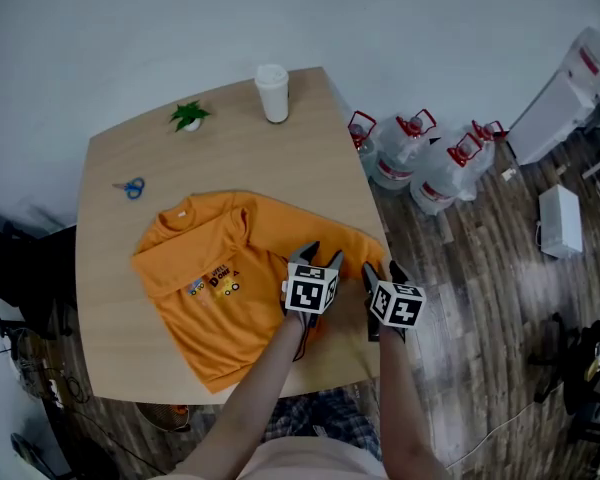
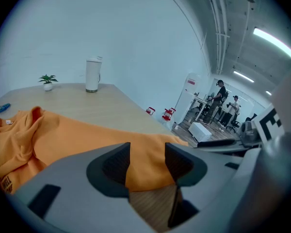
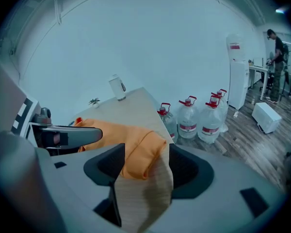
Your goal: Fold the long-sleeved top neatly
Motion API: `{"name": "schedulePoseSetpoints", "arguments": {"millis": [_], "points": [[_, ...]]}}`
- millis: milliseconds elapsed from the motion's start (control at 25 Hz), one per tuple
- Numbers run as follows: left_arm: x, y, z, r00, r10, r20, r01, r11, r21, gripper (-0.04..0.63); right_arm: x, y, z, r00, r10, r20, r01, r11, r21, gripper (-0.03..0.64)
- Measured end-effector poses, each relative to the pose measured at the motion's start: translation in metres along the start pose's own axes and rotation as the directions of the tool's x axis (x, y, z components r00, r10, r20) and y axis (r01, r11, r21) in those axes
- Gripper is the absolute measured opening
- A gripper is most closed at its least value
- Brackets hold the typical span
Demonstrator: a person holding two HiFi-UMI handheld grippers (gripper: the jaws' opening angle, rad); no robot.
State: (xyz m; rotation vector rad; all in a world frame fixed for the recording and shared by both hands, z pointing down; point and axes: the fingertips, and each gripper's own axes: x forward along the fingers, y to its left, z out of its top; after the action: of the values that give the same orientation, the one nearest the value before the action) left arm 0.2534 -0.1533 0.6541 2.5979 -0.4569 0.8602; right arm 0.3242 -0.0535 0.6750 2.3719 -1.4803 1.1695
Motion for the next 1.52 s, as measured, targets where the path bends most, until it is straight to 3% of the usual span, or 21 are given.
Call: {"name": "schedulePoseSetpoints", "arguments": {"millis": [520, 680, 1120, 1520], "points": [[-0.009, 0.004, -0.003, 1.000, 0.011, 0.011, -0.011, 1.000, -0.022, 0.225, 0.014, -0.004, -0.023, 0.998, -0.032, -0.062, 0.034, 0.999, 0.042, 0.204], [-0.011, 0.007, -0.004, 1.000, 0.015, 0.015, -0.014, 0.999, -0.035, 0.225, 0.015, 0.002, -0.019, 0.997, -0.011, -0.075, 0.009, 1.000, -0.023, 0.037], [-0.046, 0.050, 0.004, 0.994, 0.100, 0.052, -0.095, 0.992, -0.086, 0.225, -0.002, -0.011, 0.046, 1.000, 0.011, 0.003, -0.011, 0.999, -0.038, 0.029], [-0.104, 0.132, 0.013, 0.961, 0.256, 0.104, -0.235, 0.956, -0.174, 0.225, -0.004, 0.059, 0.118, 0.987, 0.128, 0.092, -0.116, 0.985, -0.127, 0.029]]}}
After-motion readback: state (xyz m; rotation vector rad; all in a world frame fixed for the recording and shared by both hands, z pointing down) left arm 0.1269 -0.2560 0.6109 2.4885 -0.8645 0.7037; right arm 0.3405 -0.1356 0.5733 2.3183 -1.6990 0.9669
